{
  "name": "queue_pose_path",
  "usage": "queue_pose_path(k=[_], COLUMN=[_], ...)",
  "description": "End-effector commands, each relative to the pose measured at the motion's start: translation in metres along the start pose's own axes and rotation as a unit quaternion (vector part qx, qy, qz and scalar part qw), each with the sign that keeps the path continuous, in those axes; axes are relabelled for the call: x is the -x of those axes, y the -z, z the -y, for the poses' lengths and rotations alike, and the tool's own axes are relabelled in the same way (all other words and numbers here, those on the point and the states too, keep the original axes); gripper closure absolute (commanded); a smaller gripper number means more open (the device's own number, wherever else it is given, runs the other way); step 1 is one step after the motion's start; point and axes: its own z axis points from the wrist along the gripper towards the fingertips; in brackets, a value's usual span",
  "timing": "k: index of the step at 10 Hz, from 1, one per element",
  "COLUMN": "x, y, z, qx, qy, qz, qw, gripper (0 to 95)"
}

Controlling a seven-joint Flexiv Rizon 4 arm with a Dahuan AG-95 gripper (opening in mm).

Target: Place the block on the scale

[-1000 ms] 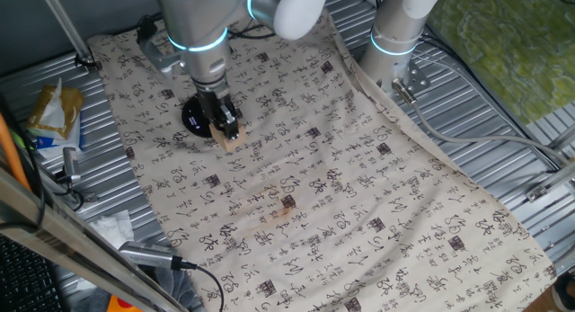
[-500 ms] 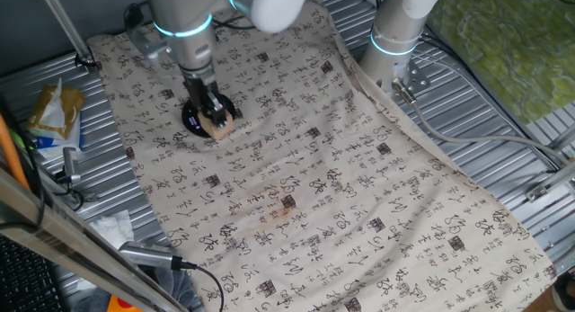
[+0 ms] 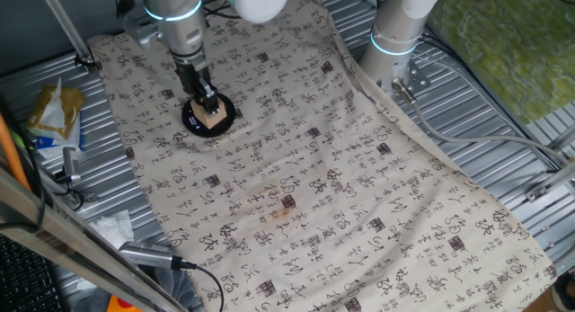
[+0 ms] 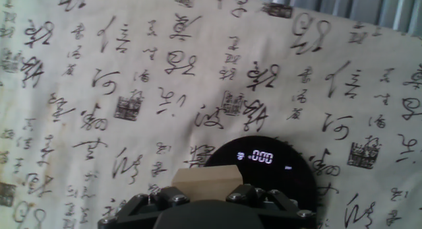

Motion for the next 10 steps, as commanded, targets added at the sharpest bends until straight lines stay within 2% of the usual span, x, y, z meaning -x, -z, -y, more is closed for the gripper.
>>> queue_pose_path(k=[1,7,10], x=[-0.001,-0.004,-0.004], y=[0.000,-0.002,-0.006], z=[0.005,0.028,0.036], qx=[0.001,0.003,0.002], qy=[0.003,0.018,0.022], qz=[0.002,0.007,0.004], qw=[1.0000,0.9998,0.9997], gripper=[95.0,95.0,95.0])
